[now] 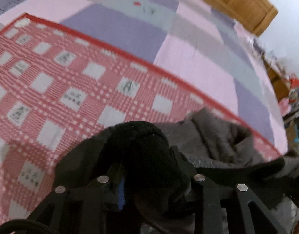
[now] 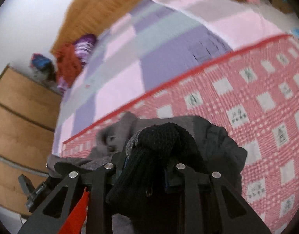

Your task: Fold large clothes

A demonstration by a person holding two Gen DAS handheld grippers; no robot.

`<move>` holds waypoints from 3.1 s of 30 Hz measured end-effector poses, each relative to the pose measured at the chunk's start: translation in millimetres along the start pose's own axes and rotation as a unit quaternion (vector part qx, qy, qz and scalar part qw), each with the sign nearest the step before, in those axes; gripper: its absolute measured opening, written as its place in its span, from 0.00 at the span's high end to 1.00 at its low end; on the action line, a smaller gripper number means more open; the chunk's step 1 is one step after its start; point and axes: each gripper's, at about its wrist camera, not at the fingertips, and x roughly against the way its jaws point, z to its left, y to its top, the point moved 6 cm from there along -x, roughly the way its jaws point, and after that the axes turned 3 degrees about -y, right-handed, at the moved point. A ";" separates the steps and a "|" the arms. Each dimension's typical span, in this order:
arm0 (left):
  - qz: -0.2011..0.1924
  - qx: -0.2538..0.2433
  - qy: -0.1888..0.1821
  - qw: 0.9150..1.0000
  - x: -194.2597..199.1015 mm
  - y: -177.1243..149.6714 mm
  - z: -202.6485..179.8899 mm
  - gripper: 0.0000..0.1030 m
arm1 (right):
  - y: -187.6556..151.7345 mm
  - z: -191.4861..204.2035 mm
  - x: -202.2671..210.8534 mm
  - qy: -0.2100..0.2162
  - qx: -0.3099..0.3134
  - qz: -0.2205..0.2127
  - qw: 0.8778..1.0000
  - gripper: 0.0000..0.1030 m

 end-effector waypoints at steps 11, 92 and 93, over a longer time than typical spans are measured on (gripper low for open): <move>0.073 0.016 -0.118 0.990 16.5 38.8 -10.7 0.17 | 25.3 -16.2 -15.0 0.077 -0.072 0.070 0.992 0.16; -0.054 -0.217 -0.033 0.974 -11.8 -25.8 -126.8 0.00 | -8.1 115.4 -83.8 -0.123 0.368 -0.010 0.922 0.69; -0.031 -0.216 -0.008 0.976 -27.9 -34.3 -115.5 0.00 | -18.8 106.0 -103.8 -0.130 0.370 0.037 0.919 0.57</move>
